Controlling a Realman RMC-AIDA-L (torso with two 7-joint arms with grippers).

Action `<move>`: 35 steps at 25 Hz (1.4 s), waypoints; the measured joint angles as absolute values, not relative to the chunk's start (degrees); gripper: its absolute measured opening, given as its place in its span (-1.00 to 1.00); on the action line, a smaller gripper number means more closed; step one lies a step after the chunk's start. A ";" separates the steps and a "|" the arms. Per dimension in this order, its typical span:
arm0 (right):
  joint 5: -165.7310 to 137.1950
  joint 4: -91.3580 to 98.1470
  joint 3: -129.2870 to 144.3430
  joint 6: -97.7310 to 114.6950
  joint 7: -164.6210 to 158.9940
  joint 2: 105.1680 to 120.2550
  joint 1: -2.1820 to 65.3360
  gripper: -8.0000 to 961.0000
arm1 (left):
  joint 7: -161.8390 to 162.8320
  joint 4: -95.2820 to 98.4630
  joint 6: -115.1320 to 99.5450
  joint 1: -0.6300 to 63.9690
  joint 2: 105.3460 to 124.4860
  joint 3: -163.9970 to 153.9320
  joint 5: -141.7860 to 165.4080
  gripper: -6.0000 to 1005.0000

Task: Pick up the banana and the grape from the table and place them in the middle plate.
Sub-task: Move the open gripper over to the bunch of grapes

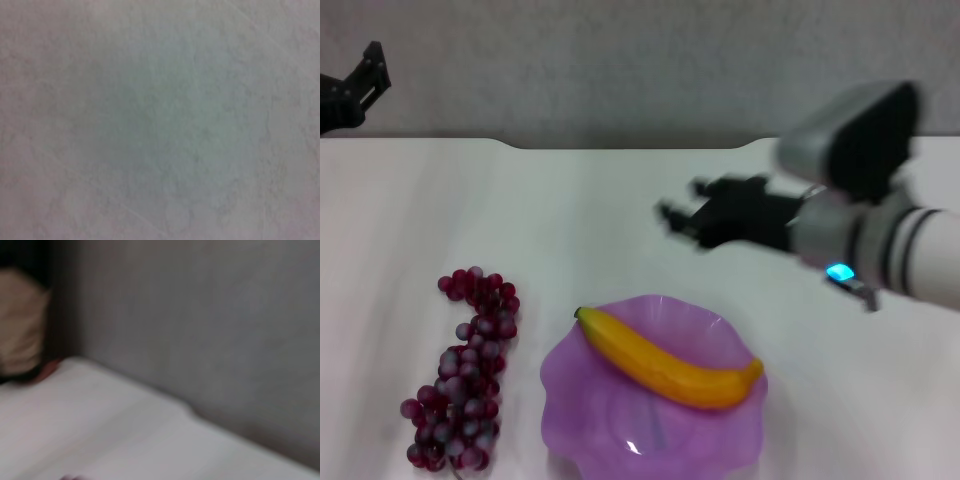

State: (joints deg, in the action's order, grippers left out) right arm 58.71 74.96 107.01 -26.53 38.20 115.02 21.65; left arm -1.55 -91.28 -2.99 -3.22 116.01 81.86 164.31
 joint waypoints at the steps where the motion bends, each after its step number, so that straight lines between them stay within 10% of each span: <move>1: 58.71 75.86 106.41 -24.08 38.78 115.03 19.88 0.10 | -1.56 -91.27 -2.99 -3.22 116.01 81.81 164.31 0.57; 15: 58.46 60.98 104.78 18.08 33.23 115.10 7.47 0.10 | -4.96 -92.32 -3.20 -3.24 115.92 79.59 164.45 0.57; 35: 58.03 34.82 120.36 49.38 16.33 115.21 10.24 0.09 | -7.41 -94.99 4.25 -4.99 115.87 79.00 164.45 0.56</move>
